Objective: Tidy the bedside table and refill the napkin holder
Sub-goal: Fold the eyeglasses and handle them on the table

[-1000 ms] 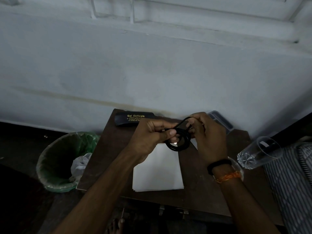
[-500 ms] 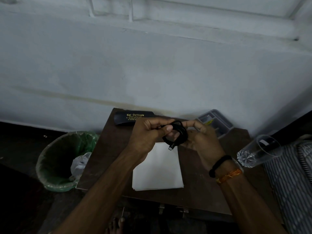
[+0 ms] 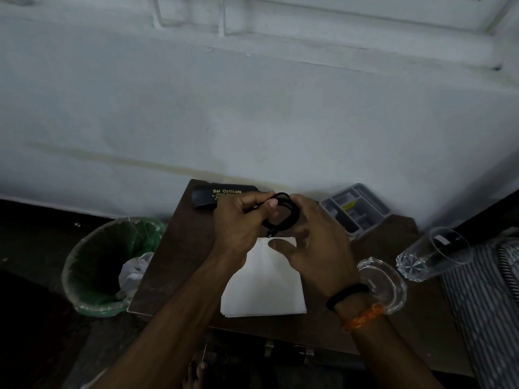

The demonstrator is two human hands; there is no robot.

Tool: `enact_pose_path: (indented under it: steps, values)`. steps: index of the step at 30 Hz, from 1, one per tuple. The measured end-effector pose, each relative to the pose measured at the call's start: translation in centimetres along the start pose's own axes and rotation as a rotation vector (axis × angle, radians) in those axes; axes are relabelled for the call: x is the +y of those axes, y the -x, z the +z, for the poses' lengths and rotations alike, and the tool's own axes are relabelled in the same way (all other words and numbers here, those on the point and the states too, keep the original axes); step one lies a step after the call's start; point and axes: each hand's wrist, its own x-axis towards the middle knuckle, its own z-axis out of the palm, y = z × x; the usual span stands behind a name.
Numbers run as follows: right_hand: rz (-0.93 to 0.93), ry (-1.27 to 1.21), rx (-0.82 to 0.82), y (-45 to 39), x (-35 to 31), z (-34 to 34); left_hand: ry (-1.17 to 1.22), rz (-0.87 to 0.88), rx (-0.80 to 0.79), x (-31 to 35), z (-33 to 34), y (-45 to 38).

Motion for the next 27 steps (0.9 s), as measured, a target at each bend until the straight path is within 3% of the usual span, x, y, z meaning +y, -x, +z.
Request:
enact_pose_path:
  steps: [5,15,20,23,27]
  values:
    - [-0.179,0.214,0.256,0.0,0.0,1.0,0.044,-0.034,0.005,0.3,0.0,0.1]
    - [-0.417,0.198,0.371,0.9,-1.1,2.7,0.09,-0.026,0.04,0.6,0.0,0.3]
    - [-0.257,-0.172,0.513,0.1,-2.1,-0.1,0.01,0.09,0.094,0.6,-0.2,0.1]
    - [-0.143,-0.322,0.506,0.2,-2.5,-0.6,-0.026,0.143,0.122,0.6,0.3,0.1]
    - [0.168,-0.725,0.613,-0.8,-1.5,-0.8,0.04,0.128,0.059,0.8,0.6,0.1]
